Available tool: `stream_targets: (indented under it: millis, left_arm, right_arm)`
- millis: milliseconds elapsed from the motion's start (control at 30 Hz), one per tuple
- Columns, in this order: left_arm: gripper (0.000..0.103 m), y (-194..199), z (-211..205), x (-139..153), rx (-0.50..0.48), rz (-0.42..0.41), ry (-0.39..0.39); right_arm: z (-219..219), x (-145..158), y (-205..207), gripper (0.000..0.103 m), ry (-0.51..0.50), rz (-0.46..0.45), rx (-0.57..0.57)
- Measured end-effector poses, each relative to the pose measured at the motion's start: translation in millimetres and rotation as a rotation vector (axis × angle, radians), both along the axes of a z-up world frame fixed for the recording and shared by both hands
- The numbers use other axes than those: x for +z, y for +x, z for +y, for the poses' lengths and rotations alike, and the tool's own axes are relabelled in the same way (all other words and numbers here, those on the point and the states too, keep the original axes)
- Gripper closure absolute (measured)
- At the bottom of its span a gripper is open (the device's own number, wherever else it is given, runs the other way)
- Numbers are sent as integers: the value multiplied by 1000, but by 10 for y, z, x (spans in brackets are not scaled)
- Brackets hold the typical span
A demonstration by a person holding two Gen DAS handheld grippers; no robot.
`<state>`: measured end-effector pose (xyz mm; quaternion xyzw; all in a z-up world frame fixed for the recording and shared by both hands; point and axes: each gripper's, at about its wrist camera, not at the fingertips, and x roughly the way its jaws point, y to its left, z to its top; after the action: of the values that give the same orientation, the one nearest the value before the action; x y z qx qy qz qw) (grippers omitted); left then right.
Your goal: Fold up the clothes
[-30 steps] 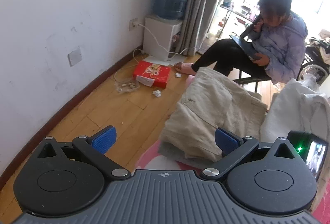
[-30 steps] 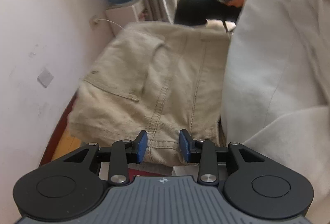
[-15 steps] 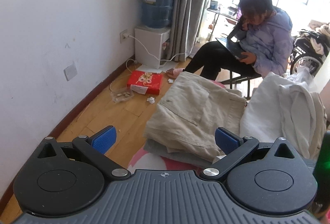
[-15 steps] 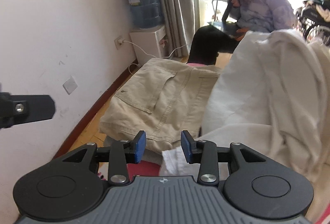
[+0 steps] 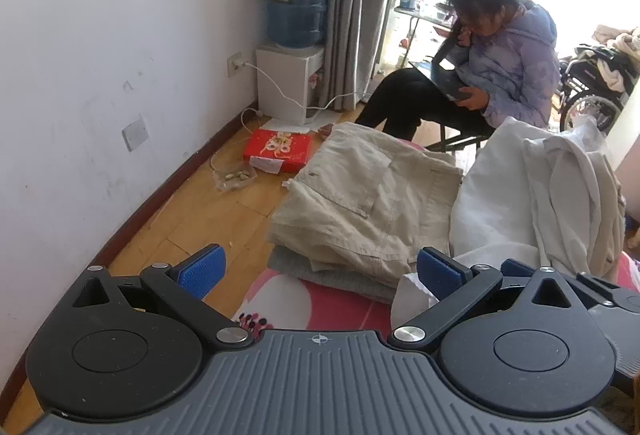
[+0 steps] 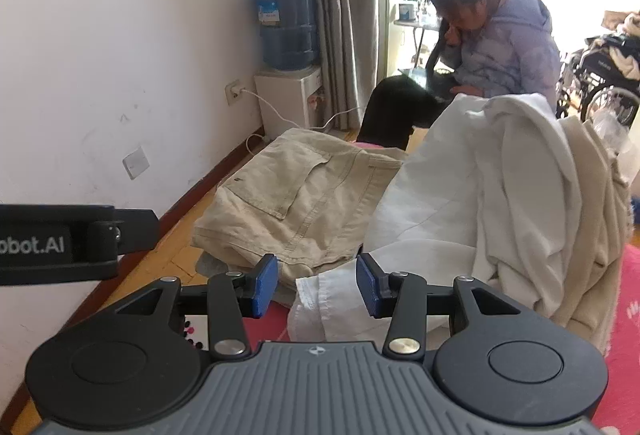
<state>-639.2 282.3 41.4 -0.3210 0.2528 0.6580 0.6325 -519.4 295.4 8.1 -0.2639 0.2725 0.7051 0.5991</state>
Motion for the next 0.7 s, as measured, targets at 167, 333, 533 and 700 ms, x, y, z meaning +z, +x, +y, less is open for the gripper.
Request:
stream_targets:
  millis: [167,333,533,700]
  left_arm:
    - [0,2,-54,-84,-49,-43,34]
    - [0,206,-10,-312,-161,-16,72]
    - [0,577,89,-570,-293,-97,62]
    - [0,888,295,-626,-444,-100,106]
  right_arm:
    - [-236,75,399,57,138,-67,-24]
    - [30,219,1157,57,232,-213,-101]
    - [1005,140,889,57,270,-463,113]
    - [1719,-249,778,59,146,-640,136]
